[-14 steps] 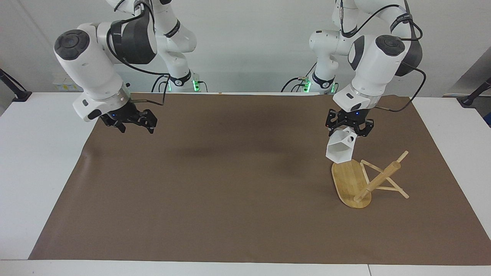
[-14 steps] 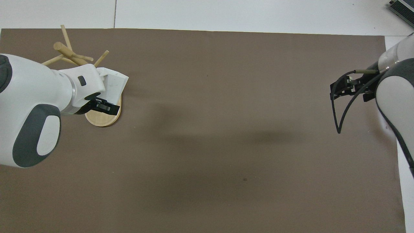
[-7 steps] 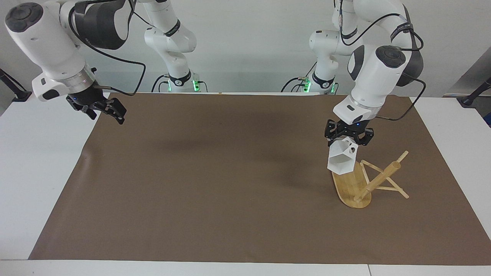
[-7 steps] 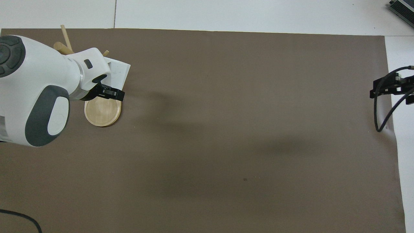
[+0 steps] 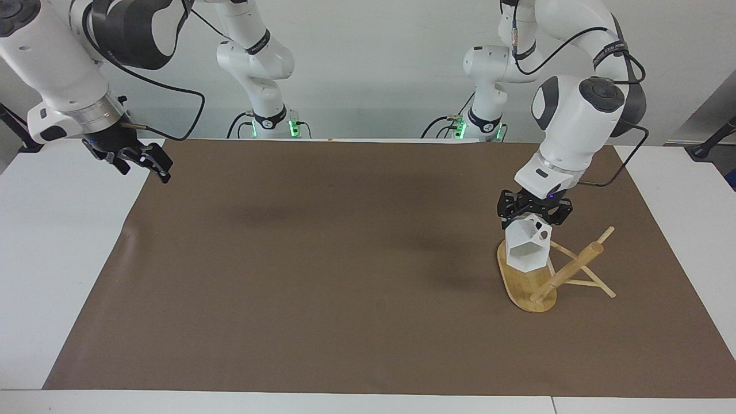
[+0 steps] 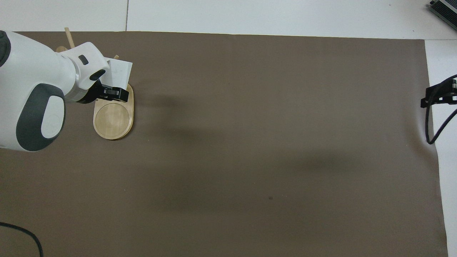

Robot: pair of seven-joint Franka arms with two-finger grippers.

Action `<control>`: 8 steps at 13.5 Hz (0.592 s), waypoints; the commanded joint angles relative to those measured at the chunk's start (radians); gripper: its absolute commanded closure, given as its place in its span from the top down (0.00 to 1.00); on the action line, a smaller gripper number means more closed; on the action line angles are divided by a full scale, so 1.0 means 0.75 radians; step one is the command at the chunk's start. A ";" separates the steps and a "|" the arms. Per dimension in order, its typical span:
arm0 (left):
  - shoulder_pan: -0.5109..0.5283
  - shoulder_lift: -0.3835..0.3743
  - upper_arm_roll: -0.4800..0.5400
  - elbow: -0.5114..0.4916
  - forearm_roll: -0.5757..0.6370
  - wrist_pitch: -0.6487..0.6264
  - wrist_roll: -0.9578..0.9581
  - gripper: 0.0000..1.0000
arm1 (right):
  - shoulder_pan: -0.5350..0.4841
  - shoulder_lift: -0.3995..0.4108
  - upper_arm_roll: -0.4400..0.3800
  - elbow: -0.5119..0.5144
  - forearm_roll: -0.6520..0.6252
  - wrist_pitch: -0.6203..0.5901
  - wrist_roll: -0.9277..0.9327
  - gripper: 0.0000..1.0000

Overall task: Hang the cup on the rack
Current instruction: 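Move the cup with the left gripper onto a rack peg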

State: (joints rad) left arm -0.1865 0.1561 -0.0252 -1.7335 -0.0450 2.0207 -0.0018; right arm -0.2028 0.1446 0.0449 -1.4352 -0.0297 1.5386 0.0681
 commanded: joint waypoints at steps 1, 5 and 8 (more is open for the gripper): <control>0.036 0.033 -0.011 0.045 -0.054 0.048 -0.055 0.00 | 0.000 -0.003 0.004 0.020 -0.001 0.008 -0.052 1.00; 0.056 0.043 -0.011 0.043 -0.107 0.087 -0.075 0.00 | 0.076 -0.009 -0.074 0.018 -0.001 0.010 -0.056 1.00; 0.069 0.054 -0.011 0.043 -0.163 0.098 -0.134 0.00 | 0.119 -0.011 -0.103 0.018 0.001 0.010 -0.056 1.00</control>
State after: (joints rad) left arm -0.1522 0.1764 -0.0258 -1.7294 -0.1444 2.0825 -0.0700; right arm -0.1286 0.1440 -0.0174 -1.4214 -0.0297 1.5389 0.0485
